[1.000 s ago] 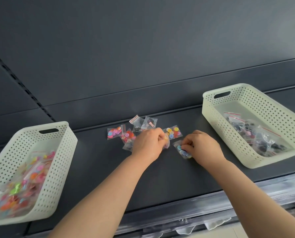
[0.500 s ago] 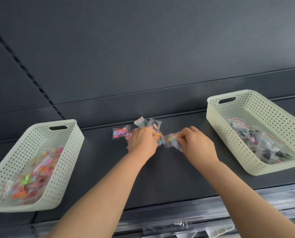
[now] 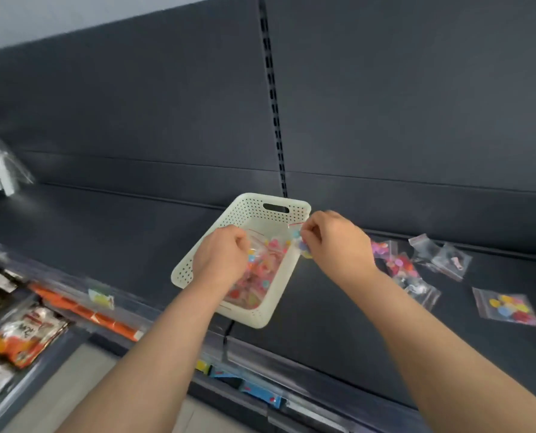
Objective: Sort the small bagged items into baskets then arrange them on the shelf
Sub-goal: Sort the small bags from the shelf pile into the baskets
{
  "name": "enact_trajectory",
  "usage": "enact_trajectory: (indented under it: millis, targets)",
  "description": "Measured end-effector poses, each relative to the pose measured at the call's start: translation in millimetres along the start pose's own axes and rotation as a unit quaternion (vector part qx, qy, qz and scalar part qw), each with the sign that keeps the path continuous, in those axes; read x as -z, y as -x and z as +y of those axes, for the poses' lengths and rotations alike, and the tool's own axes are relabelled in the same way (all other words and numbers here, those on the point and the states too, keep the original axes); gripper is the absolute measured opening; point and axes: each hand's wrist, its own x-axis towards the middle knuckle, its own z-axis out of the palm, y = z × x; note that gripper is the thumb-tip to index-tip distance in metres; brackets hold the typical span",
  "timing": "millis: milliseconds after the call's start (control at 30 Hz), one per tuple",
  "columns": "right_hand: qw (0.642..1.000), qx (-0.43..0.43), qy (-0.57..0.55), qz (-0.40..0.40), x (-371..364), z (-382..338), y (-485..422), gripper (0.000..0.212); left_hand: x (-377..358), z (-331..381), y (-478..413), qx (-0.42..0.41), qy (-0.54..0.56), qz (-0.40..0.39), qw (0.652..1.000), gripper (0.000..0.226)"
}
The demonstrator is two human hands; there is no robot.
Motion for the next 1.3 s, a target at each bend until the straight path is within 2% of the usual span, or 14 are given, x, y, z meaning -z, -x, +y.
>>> enact_trajectory:
  millis: [167, 233, 333, 567, 733, 867, 967, 1100, 1233, 1300]
  targets:
    - [0.999, 0.028, 0.016, -0.019, -29.3, -33.0, -36.4, 0.016, 11.4, -15.2, -4.8, -0.029, 0.017, 0.01, 0.999, 0.022]
    - [0.999, 0.018, 0.028, -0.036, -34.5, -29.1, -35.7, 0.02, 12.6, -8.9, -7.7, -0.05, 0.034, 0.007, 0.998, 0.02]
    - [0.999, -0.003, 0.044, -0.008, -28.9, -8.7, -23.5, 0.022, 2.9, 9.7, -13.4, -0.094, 0.061, -0.005, 0.994, 0.019]
    - [0.988, -0.124, 0.084, 0.027, 13.4, 76.0, 33.9, 0.019, -60.0, 90.6, -5.4, -0.22, 0.093, -0.118, 0.964, 0.019]
    - [0.955, -0.249, 0.152, 0.057, 55.1, 133.1, 81.0, 0.02, -105.7, 135.3, 21.1, -0.266, 0.053, -0.199, 0.942, 0.02]
    - [0.925, -0.317, 0.198, 0.062, 75.2, 165.6, 110.9, 0.021, -130.6, 148.4, 36.5, -0.288, 0.012, -0.22, 0.932, 0.018]
    - [0.915, -0.34, 0.207, 0.064, 82.9, 179.2, 120.2, 0.026, -139.6, 153.0, 47.0, -0.287, 0.013, -0.219, 0.932, 0.018]
    - [0.935, -0.309, 0.168, 0.038, 82.2, 185.1, 123.1, 0.029, -144.9, 158.0, 55.5, -0.268, 0.014, -0.195, 0.943, 0.02]
    - [0.949, -0.284, 0.129, 0.031, 84.0, 185.0, 128.7, 0.017, -145.8, 159.0, 51.0, -0.217, -0.008, -0.133, 0.967, 0.027]
    - [0.954, -0.272, 0.123, 0.011, 86.2, 182.6, 130.4, 0.014, -148.4, 155.9, 43.4, -0.204, -0.044, -0.138, 0.968, 0.04]
